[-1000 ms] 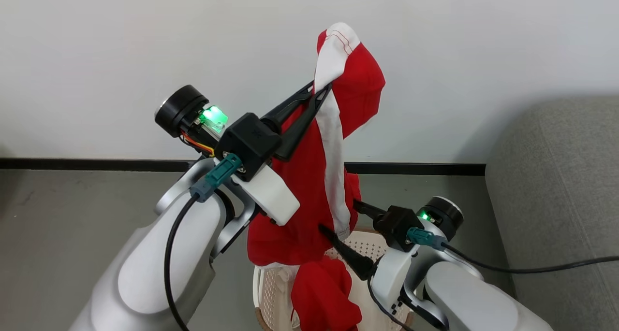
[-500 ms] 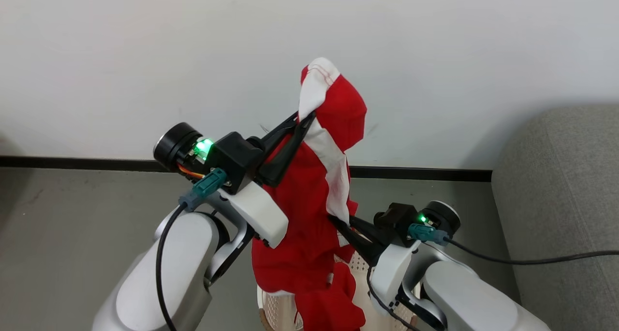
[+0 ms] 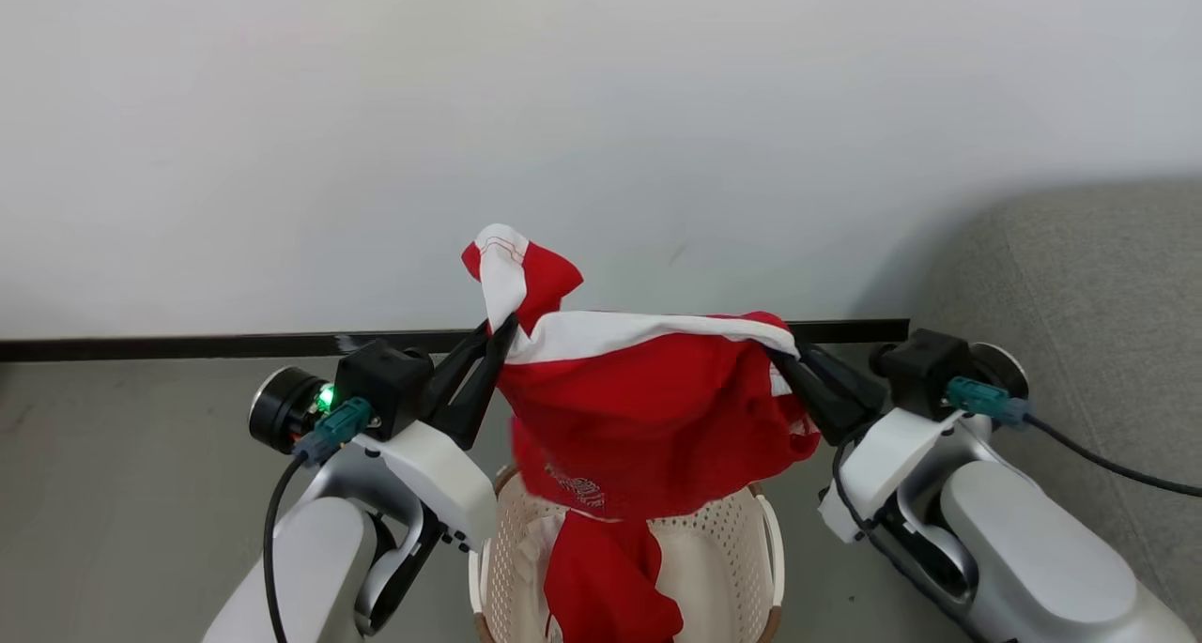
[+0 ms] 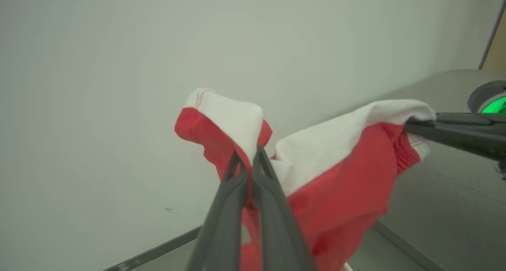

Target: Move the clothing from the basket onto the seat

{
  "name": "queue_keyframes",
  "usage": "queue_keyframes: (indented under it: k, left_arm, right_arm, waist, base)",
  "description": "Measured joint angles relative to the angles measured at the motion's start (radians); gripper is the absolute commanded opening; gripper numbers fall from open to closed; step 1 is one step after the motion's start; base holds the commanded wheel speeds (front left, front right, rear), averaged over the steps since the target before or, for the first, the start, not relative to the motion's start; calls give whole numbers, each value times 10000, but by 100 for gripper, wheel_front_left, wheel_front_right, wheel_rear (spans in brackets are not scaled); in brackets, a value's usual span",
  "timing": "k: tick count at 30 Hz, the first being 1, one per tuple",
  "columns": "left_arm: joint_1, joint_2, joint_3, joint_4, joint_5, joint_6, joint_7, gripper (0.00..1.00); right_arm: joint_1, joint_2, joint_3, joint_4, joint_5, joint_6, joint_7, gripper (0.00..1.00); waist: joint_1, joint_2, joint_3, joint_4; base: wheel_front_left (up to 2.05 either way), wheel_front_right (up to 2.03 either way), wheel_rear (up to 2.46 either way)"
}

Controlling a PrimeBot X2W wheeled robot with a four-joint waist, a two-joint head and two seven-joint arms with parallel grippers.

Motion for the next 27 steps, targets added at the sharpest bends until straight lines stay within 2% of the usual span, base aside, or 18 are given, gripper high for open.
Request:
queue_keyframes:
  k: [1, 14, 27]
  left_arm:
    - [75, -6, 6, 36, -84, 0, -73, 100]
    - [824, -132, -98, 345, -305, -48, -692, 100]
    - [1297, -428, -554, 353, -349, -150, -1279, 100]
  right_arm:
    - [36, -48, -157, -105, 0, 0, 0, 0]
    - [399, -700, -2150, -1264, -71, 0, 0, 0]
    - [1784, -1158, -4318, -2167, -437, 0, -2, 0]
  waist:
    - [0, 0, -5, -60]
    - [0, 0, -4, -812]
    - [0, 0, 48, -1495]
  base:
    - [0, 0, 0]
    - [0, 0, 0]
    - [0, 0, 0]
